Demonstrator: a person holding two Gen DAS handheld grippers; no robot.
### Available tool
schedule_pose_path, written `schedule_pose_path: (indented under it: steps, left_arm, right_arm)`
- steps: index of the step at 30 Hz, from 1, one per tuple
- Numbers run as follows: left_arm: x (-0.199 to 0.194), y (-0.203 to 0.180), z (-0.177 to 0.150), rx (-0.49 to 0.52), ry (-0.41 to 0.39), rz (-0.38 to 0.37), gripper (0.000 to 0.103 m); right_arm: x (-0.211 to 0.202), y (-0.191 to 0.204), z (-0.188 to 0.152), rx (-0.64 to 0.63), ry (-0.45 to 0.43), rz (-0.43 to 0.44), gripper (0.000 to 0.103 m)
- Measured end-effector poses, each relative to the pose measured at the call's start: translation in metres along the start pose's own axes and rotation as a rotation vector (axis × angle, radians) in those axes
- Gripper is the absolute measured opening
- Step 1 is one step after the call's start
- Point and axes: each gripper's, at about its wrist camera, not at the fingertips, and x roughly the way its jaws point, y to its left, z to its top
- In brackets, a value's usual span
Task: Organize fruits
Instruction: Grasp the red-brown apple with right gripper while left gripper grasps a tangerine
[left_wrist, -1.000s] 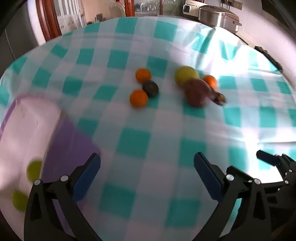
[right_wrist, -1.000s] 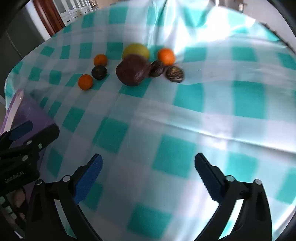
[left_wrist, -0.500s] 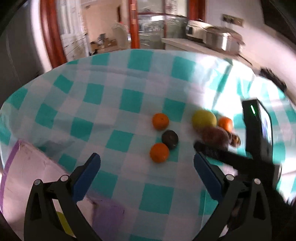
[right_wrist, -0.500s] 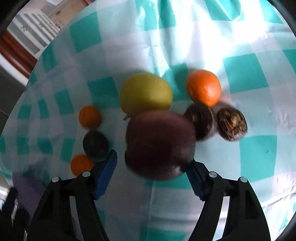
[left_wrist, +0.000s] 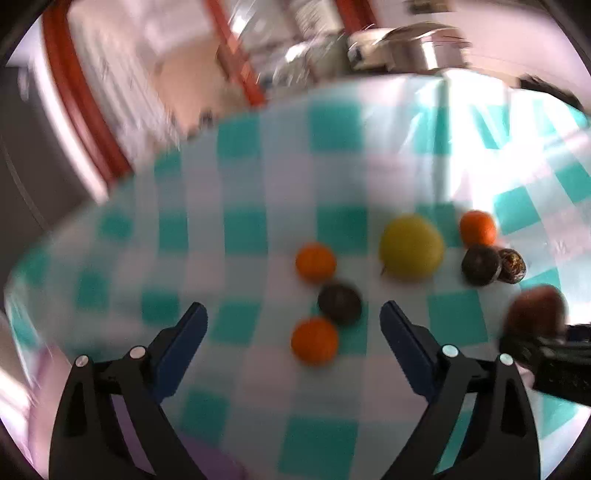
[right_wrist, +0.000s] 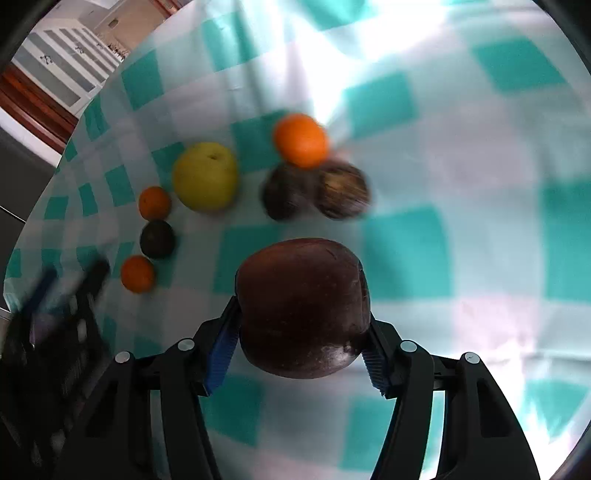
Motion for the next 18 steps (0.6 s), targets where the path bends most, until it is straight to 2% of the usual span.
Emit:
schedule_pose_path:
  steps: [1, 3, 5, 7, 9, 11, 15, 17, 18]
  left_arm:
    - [0.005, -0.002, 0.003, -0.013, 0.023, -0.023, 0.095]
    - [0.029, 0.003, 0.001, -0.082, 0.146, -0.067, 0.094]
    - [0.057, 0.011, -0.006, -0.154, 0.251, -0.097, 0.087]
    - [0.078, 0.015, -0.009, -0.187, 0.311, -0.145, 0.073]
    - [0.085, 0.017, -0.006, -0.197, 0.306, -0.139, 0.072]
    - [0.094, 0.018, -0.008, -0.211, 0.348, -0.143, 0.065]
    - [0.089, 0.025, -0.012, -0.244, 0.333, -0.158, 0.065]
    - [0.091, 0.032, -0.014, -0.283, 0.309, -0.201, 0.059]
    - [0.090, 0.033, -0.013, -0.264, 0.289, -0.191, 0.041]
  right_arm:
    - [-0.005, -0.006, -0.004, 0.004, 0.000, -0.004, 0.060]
    - [-0.010, -0.012, -0.008, 0.009, 0.000, -0.011, 0.060]
    - [-0.012, -0.014, -0.010, 0.012, -0.002, -0.012, 0.060]
    - [-0.013, -0.013, -0.011, 0.008, -0.005, -0.018, 0.060]
    - [-0.011, -0.009, -0.011, 0.002, -0.009, -0.017, 0.060]
    - [-0.006, -0.003, -0.011, 0.003, -0.010, -0.012, 0.060]
    - [-0.004, -0.001, -0.012, -0.016, -0.017, -0.011, 0.060]
    - [-0.003, 0.002, -0.012, -0.029, -0.023, -0.018, 0.060]
    - [-0.003, 0.004, -0.012, -0.036, -0.027, -0.022, 0.060]
